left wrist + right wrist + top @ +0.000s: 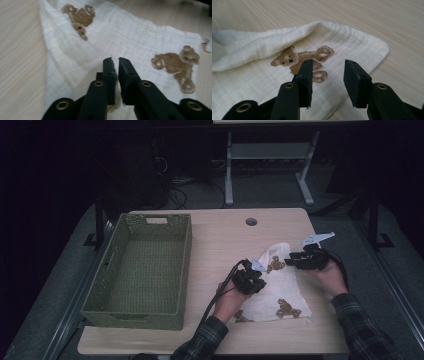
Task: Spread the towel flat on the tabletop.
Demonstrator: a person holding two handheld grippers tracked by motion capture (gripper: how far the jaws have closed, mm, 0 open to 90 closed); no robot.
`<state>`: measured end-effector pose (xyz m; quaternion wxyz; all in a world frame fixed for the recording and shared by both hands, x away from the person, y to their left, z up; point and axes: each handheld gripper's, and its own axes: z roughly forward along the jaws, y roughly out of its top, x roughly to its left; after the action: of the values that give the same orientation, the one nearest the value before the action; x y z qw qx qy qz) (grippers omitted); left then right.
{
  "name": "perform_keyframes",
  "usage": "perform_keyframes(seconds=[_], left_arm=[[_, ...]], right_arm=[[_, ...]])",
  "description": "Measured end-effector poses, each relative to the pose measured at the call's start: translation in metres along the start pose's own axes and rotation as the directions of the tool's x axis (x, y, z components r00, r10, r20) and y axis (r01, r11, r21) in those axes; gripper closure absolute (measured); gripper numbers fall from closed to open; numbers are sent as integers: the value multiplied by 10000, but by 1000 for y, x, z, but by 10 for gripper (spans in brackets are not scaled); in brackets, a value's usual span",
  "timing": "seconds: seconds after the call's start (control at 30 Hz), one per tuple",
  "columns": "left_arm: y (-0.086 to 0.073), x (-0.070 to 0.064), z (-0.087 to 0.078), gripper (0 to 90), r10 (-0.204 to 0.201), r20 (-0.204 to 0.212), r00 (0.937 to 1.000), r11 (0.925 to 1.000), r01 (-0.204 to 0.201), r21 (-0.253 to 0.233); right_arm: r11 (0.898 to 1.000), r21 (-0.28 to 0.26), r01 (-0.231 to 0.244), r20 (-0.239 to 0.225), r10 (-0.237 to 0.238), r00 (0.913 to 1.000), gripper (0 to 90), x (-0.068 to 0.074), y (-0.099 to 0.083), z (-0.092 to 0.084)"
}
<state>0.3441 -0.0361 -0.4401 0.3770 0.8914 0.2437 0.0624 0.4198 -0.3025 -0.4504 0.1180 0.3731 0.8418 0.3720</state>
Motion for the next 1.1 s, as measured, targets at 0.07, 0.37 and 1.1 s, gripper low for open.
perform_keyframes(seconds=[0.07,0.37,1.1], left_arm=[[2,1,-5,755,-33,-121,9999,9997,30,-239],[5,25,-26,693,-488,-1018,9936,9977,438,-508],[-30,16,-1,747,-910,-660,9937,9941,945,525]], right_arm=[[10000,-21,-13,18,13,10000,587,0,0,0],[10000,3,36,35,-36,10000,587,0,0,0],[10000,47,52,61,-52,10000,586,0,0,0]])
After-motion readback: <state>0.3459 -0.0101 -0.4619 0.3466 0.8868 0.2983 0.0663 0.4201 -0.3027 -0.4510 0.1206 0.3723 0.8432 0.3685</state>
